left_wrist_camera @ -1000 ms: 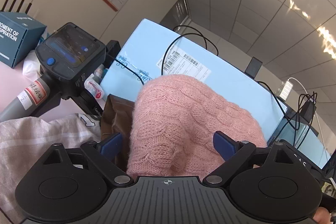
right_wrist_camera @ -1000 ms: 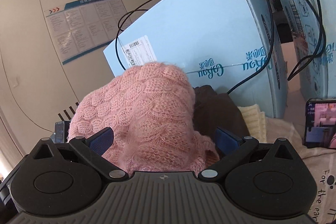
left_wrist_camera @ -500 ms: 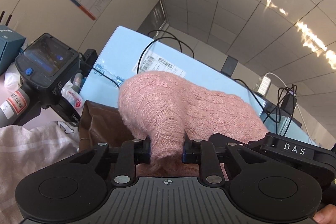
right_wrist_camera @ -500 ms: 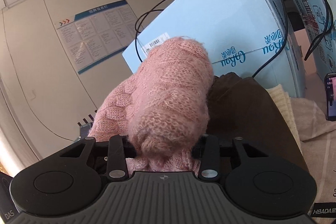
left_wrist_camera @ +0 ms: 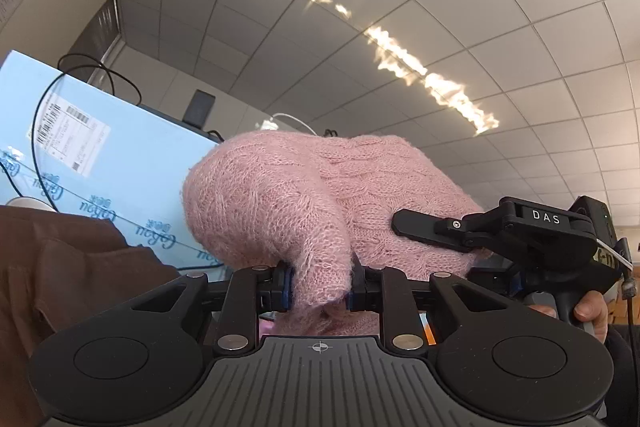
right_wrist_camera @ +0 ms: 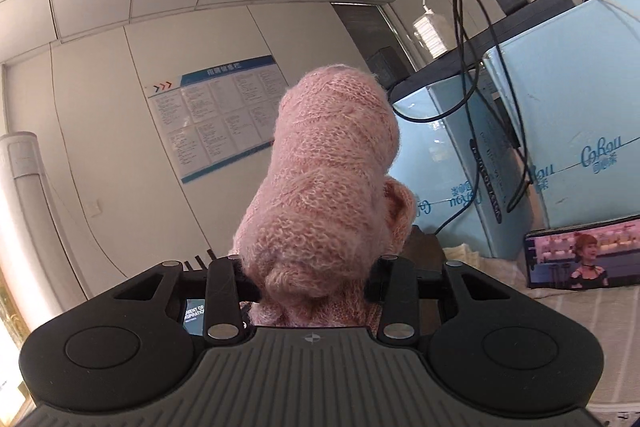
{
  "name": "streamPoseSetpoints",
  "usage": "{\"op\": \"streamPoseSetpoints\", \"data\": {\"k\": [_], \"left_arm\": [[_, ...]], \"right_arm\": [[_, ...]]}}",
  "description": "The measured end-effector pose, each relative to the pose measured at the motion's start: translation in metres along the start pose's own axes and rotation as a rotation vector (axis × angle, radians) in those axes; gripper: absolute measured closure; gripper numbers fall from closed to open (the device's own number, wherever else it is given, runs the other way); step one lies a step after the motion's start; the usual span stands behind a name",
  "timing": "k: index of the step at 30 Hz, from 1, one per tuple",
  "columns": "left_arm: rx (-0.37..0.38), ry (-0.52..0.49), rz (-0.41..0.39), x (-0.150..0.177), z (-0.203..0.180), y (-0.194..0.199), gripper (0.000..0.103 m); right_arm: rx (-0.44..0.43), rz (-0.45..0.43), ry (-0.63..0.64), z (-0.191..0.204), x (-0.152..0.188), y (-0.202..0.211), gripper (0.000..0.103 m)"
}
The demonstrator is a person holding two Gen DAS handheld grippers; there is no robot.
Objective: Fold clothes
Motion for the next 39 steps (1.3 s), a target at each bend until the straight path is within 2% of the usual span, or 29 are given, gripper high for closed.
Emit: {"op": "streamPoseSetpoints", "data": {"k": [4, 6, 11, 16, 19, 22, 24, 26, 29, 31, 32, 33, 36, 37, 39], "left_arm": [[0.024, -0.031, 0.086, 0.022, -0.060, -0.016, 0.081], [0.032, 0.000, 0.136, 0.035, -0.083, -0.024, 0.081], [0.045, 0.030, 0.293, 0.085, -0.137, -0.048, 0.081], [0.071, 0.017, 0.443, 0.131, -0.186, -0.067, 0.081], [0.068, -0.018, 0.492, 0.151, -0.201, -0.073, 0.081], [0.020, -0.050, 0.519, 0.160, -0.200, -0.077, 0.081], [-0.034, -0.047, 0.529, 0.160, -0.193, -0.076, 0.081], [-0.091, -0.044, 0.545, 0.161, -0.183, -0.077, 0.080], [-0.183, -0.067, 0.576, 0.164, -0.177, -0.077, 0.074], [-0.243, -0.102, 0.574, 0.162, -0.176, -0.074, 0.056], [-0.287, -0.133, 0.560, 0.159, -0.175, -0.073, 0.033], [-0.322, -0.173, 0.526, 0.153, -0.177, -0.073, 0.018], [-0.361, -0.287, 0.398, 0.132, -0.194, -0.068, 0.015], [-0.344, -0.316, 0.364, 0.127, -0.204, -0.067, 0.014], [-0.246, -0.363, 0.317, 0.122, -0.232, -0.066, 0.011]], "right_arm": [[0.061, -0.004, -0.009, -0.023, -0.001, 0.065, 0.067], [0.086, -0.007, -0.033, -0.033, 0.000, 0.094, 0.067], [0.217, -0.015, -0.108, -0.071, 0.010, 0.166, 0.064], [0.300, -0.003, -0.150, -0.113, 0.034, 0.229, 0.063], [0.328, -0.007, -0.192, -0.135, 0.045, 0.257, 0.060], [0.357, 0.050, -0.258, -0.151, 0.060, 0.262, 0.051], [0.381, 0.096, -0.306, -0.161, 0.071, 0.262, 0.050], [0.388, 0.120, -0.337, -0.163, 0.076, 0.262, 0.035], [0.360, 0.097, -0.363, -0.158, 0.074, 0.267, 0.019], [0.363, 0.028, -0.338, -0.152, 0.063, 0.277, 0.015], [0.364, -0.010, -0.327, -0.150, 0.058, 0.282, 0.014], [0.361, -0.040, -0.328, -0.149, 0.053, 0.286, 0.012], [0.345, -0.103, -0.352, -0.150, 0.044, 0.295, 0.010], [0.338, -0.116, -0.366, -0.151, 0.042, 0.297, 0.010], [0.324, -0.135, -0.384, -0.152, 0.039, 0.301, 0.010]]}}
Point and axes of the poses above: each gripper's, at about its wrist camera, not at the fingertips, and y roughly against the way its jaws point, z to its left, x to its underside, the point moved 9 cm from there along -y, roughly the way its jaws point, and after that the axes turned 4 degrees about -x, right-handed, at the moved point
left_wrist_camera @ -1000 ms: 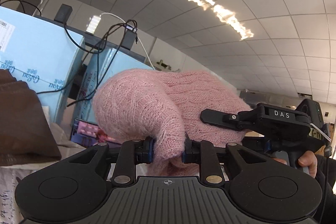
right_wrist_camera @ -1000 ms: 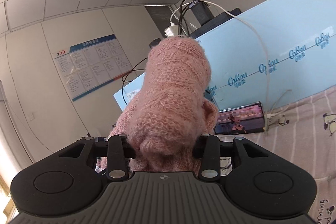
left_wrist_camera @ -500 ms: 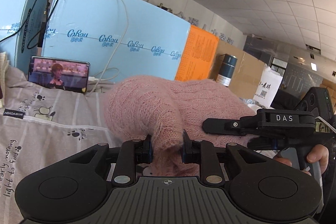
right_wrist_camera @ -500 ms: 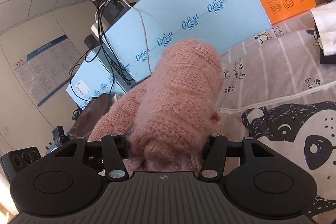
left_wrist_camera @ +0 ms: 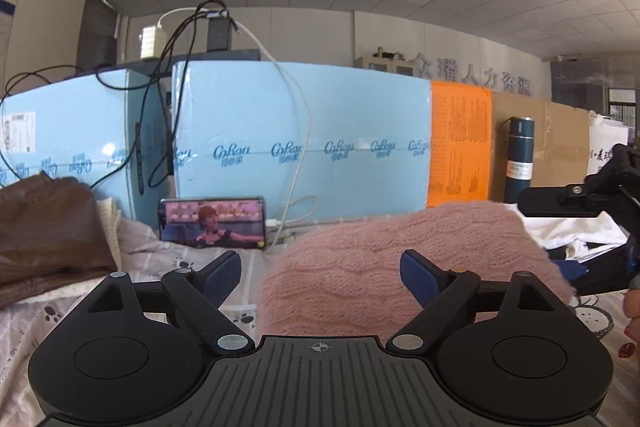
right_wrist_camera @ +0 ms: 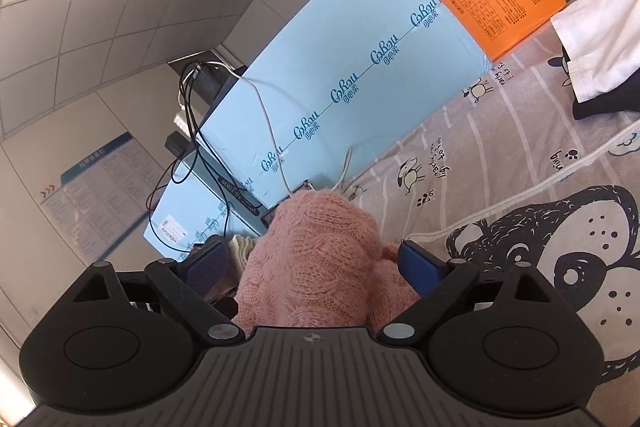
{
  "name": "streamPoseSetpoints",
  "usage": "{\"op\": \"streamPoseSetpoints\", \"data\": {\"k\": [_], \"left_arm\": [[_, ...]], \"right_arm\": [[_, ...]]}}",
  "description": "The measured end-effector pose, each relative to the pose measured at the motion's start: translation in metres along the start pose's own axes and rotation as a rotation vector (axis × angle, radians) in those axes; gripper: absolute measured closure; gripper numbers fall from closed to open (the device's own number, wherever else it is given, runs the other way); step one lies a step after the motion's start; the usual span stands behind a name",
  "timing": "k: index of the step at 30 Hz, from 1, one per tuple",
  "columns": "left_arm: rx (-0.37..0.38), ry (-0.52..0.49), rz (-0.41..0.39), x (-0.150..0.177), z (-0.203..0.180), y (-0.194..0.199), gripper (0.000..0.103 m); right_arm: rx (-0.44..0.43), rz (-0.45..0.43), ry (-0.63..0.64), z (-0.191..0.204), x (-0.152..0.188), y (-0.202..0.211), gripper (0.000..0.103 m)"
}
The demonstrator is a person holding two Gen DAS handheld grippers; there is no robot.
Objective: Fold clothes
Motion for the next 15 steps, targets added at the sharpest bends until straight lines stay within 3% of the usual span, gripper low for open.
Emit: {"op": "streamPoseSetpoints", "data": {"k": [4, 6, 9, 15], "left_arm": [[0.228, -0.172, -0.008, 0.004, -0.064, 0.013, 0.009], [0.297, -0.264, 0.018, 0.013, -0.087, 0.010, 0.009], [0.325, -0.368, 0.056, 0.026, -0.107, -0.001, 0.009], [0.329, -0.328, 0.077, 0.026, -0.112, -0.024, 0.010]], "right_arm": [[-0.038, -0.019, -0.012, 0.003, -0.004, 0.005, 0.010], [-0.056, -0.032, -0.015, 0.005, -0.006, 0.007, 0.010], [-0.092, -0.015, -0.039, 0.005, -0.006, 0.008, 0.010], [-0.217, 0.070, -0.066, 0.015, 0.001, 0.004, 0.010]]}}
Point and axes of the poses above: each gripper's, at about its wrist camera, not at the fingertips, and y roughly against the way its jaws point, z to its left, x to its underside, the point moved 9 cm from there along -y, roughly the way its jaws point, and after that the axes turned 4 degrees about -x, right-handed, at the moved point
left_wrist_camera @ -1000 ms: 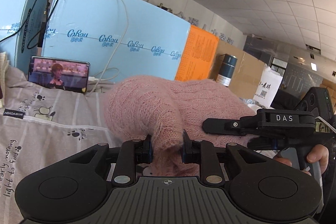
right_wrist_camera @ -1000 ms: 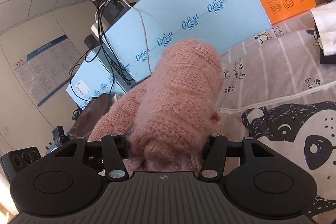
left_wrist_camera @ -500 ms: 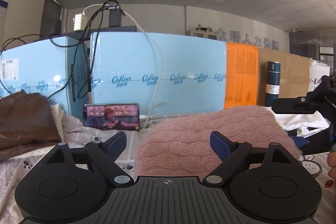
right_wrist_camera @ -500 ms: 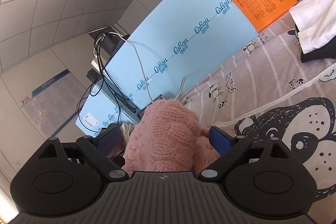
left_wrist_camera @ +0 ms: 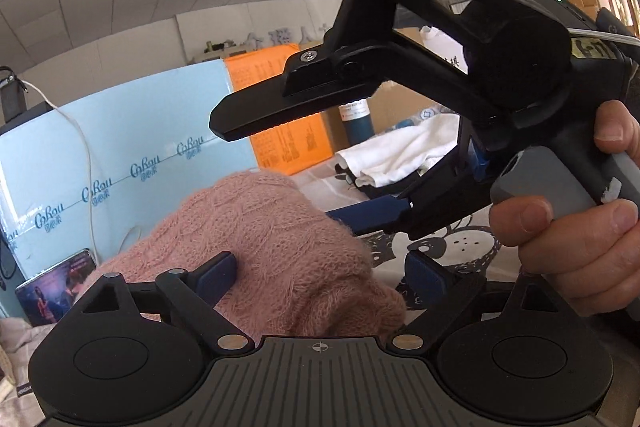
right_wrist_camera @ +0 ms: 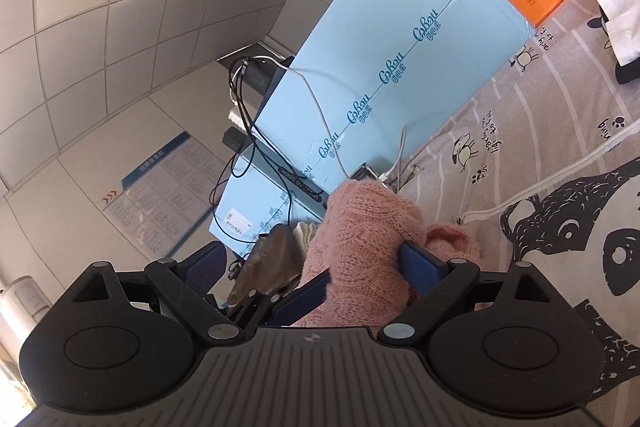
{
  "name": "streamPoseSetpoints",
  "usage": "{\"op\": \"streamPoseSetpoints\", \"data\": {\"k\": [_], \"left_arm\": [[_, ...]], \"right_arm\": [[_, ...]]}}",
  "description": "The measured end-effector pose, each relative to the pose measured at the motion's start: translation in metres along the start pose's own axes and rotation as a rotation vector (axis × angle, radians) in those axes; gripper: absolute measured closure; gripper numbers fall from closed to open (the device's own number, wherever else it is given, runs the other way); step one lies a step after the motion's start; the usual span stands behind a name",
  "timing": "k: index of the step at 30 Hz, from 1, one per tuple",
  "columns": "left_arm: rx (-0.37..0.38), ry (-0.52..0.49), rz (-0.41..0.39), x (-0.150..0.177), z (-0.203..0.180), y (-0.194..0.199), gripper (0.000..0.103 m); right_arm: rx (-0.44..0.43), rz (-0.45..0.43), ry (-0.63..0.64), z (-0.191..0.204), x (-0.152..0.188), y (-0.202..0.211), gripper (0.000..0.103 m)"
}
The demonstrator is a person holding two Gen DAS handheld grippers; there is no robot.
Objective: Fold clothes
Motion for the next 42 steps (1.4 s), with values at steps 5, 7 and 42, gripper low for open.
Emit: {"op": "streamPoseSetpoints", "data": {"k": [5, 7, 42], "left_arm": [[-0.027, 0.076, 0.021, 0.004, 0.014, -0.007, 0.048], [-0.029, 0.163, 0.023, 0.006, 0.030, -0.007, 0.072], [-0.508, 0.696, -0.211, 0.077, 0.203, 0.150, 0.080]], "right_arm": [[-0.075, 0.035, 0.011, 0.010, 0.004, -0.001, 0.010], [-0.072, 0.030, 0.009, 0.010, 0.004, 0.000, 0.009], [0.318, 0.191, 0.219, -0.029, 0.034, -0.060, 0.086]]}}
Point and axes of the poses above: each gripper's, at about its wrist camera, not at the fingertips, and y roughly against the way its jaws point, z to its left, x to its underside, the point moved 9 cm from there along -y, roughly the way its jaws point, and after that the axes turned 4 degrees about -x, right-handed, at the moved point
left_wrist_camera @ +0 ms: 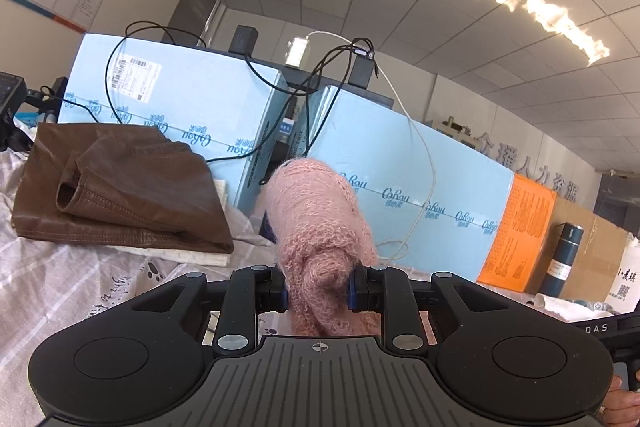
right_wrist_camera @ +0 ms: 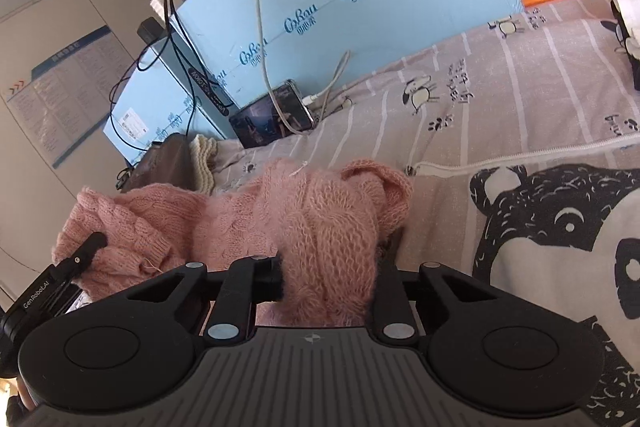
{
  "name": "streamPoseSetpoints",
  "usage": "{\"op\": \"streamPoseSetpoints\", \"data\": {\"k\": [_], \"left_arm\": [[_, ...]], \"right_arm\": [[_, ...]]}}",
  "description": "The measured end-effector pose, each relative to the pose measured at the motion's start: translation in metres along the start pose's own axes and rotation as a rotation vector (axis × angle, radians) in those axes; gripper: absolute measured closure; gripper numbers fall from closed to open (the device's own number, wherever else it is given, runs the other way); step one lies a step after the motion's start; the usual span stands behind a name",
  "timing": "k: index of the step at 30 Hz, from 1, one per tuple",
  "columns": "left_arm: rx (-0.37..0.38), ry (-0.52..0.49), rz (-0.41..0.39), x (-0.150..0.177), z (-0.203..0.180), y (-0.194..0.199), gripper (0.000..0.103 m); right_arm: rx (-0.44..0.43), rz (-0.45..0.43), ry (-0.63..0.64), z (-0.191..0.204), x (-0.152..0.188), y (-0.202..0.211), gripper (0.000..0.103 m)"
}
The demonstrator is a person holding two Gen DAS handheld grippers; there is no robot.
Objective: Fold clothes
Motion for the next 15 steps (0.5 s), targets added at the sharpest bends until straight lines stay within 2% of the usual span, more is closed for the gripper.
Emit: {"op": "streamPoseSetpoints", "data": {"k": [1, 4, 7, 10, 13, 15], "left_arm": [[0.007, -0.006, -0.017, -0.005, -0.003, 0.001, 0.080], [0.028, -0.019, -0.058, -0.020, -0.011, -0.005, 0.080], [0.022, 0.016, -0.027, -0.020, -0.007, -0.024, 0.081], [0.048, 0.064, 0.120, 0.004, -0.003, -0.054, 0.081], [0.070, 0.067, 0.296, 0.039, -0.004, -0.080, 0.081], [0.024, 0.031, 0.347, 0.050, -0.001, -0.087, 0.080]], "right_arm": [[-0.010, -0.034, 0.022, 0.006, -0.009, 0.006, 0.086], [0.039, -0.155, 0.129, 0.022, -0.046, 0.030, 0.087], [0.092, -0.230, 0.152, 0.017, -0.080, 0.049, 0.087], [0.166, -0.246, 0.108, -0.014, -0.097, 0.055, 0.087], [0.222, -0.200, 0.003, -0.061, -0.088, 0.047, 0.087], [0.258, -0.153, -0.063, -0.089, -0.076, 0.038, 0.087]]}}
Point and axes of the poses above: each gripper's, at about its wrist camera, not at the fingertips, and y roughly against the way its jaws point, z to its left, x to its underside, the point moved 9 cm from there along -y, roughly the way its jaws point, and after that the axes turned 4 degrees about -x, right-handed, at the moved point
